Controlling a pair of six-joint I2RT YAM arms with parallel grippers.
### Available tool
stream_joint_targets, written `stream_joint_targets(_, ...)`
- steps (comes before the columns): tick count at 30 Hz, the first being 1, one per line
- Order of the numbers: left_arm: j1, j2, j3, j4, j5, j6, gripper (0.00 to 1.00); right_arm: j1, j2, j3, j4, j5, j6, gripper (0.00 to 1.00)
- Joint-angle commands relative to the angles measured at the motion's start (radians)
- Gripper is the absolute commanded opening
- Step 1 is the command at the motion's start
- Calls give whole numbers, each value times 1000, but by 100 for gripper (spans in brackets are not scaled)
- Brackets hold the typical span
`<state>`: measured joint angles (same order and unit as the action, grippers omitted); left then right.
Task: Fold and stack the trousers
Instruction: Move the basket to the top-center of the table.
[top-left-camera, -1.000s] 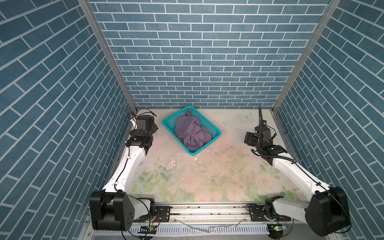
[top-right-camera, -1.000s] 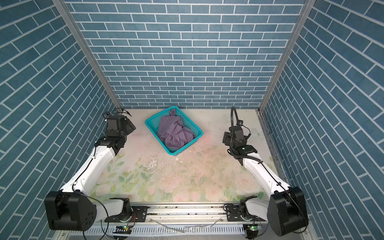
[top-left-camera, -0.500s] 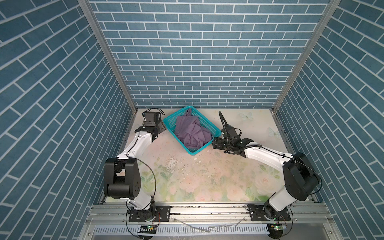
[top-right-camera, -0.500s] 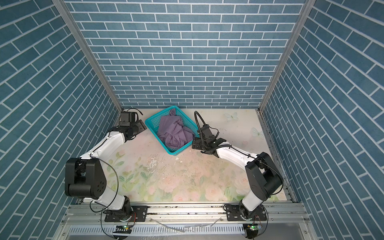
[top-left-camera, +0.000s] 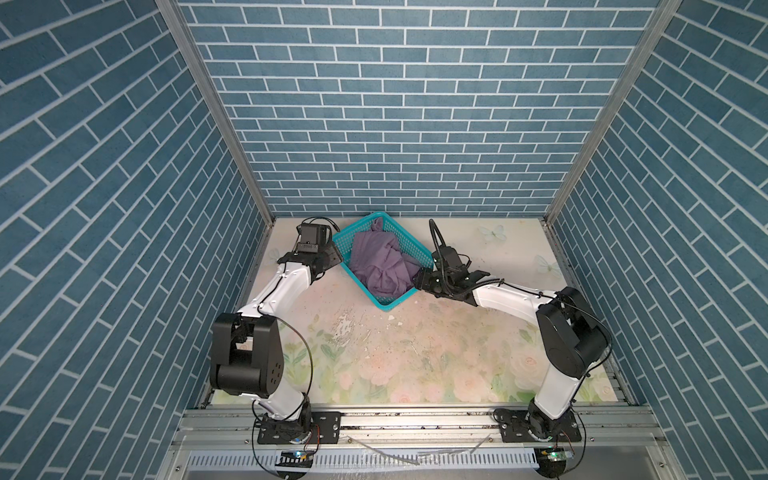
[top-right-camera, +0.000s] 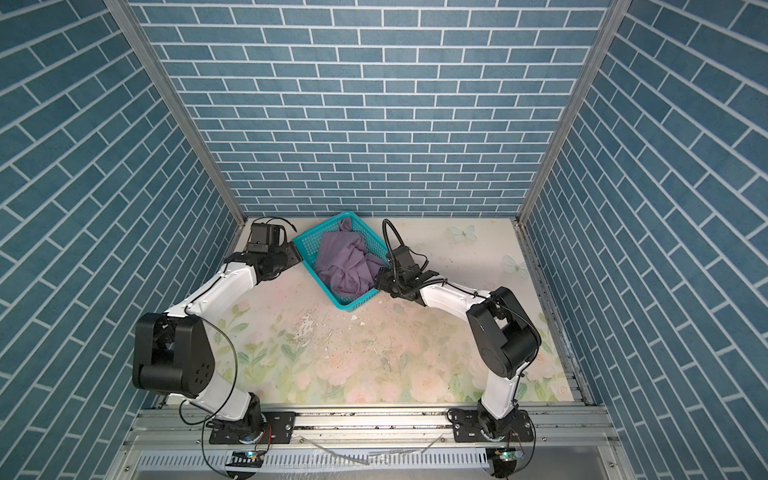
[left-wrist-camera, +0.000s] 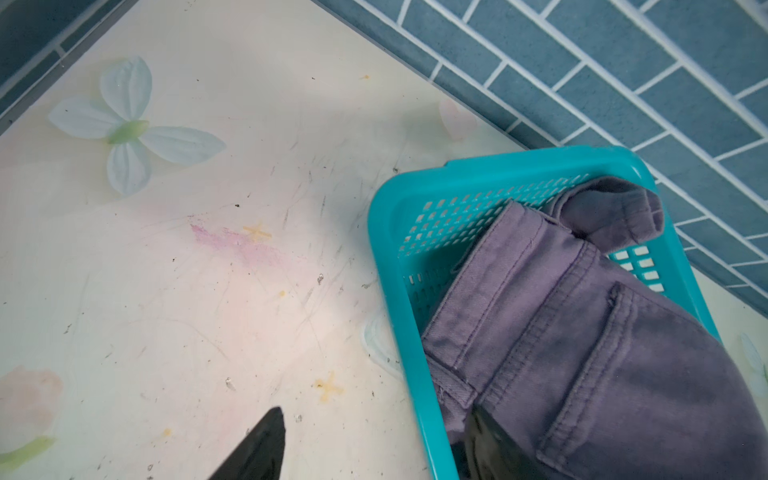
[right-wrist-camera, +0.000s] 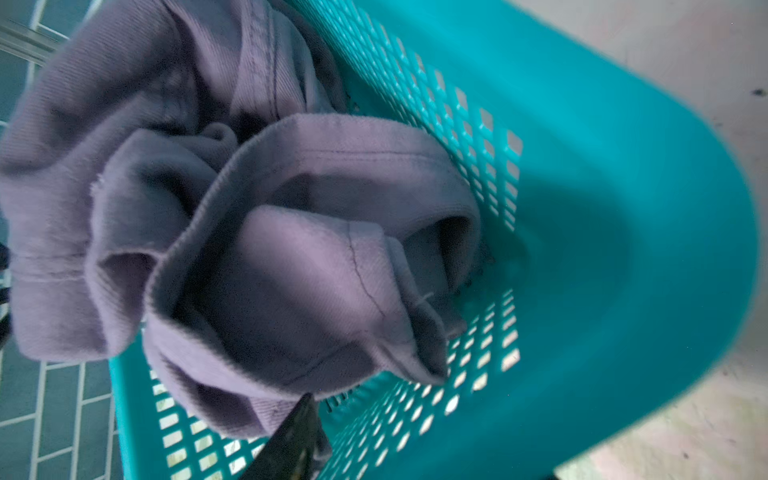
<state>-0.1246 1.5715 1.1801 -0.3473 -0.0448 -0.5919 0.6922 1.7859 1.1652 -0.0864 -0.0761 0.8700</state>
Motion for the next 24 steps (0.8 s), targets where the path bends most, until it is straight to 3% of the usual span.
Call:
stream_joint_targets(1, -9, -85, 17, -56, -27, 24, 72, -18, -1, 112, -223, 94, 4, 49)
stream_joint_targets(4, -9, -140, 10, -72, -57, 38, 72, -75, 1, 177, -401, 129, -33, 25)
stream_joint_targets(6, -9, -160, 8, -75, -76, 34, 73, -126, -11, 186, -474, 135, -61, 16)
stream_joint_targets(10, -9, -158, 10, -68, -74, 17, 75, -264, -65, 183, -580, 137, -148, 11)
stream_joint_targets(13, -9, -131, 10, -54, -60, 6, 77, -356, -100, 211, -640, 153, -231, 17)
stream_joint_targets(19, -32, -49, 12, 5, 12, -10, 77, -455, -79, 306, -694, 127, -321, 20)
stream_joint_targets(21, -59, -17, 32, 11, 25, 6, 78, -483, -60, 323, -702, 119, -331, 28)
stream_joint_targets(24, -115, 38, 80, 4, 24, 42, 81, -514, -52, 333, -709, 146, -342, 50)
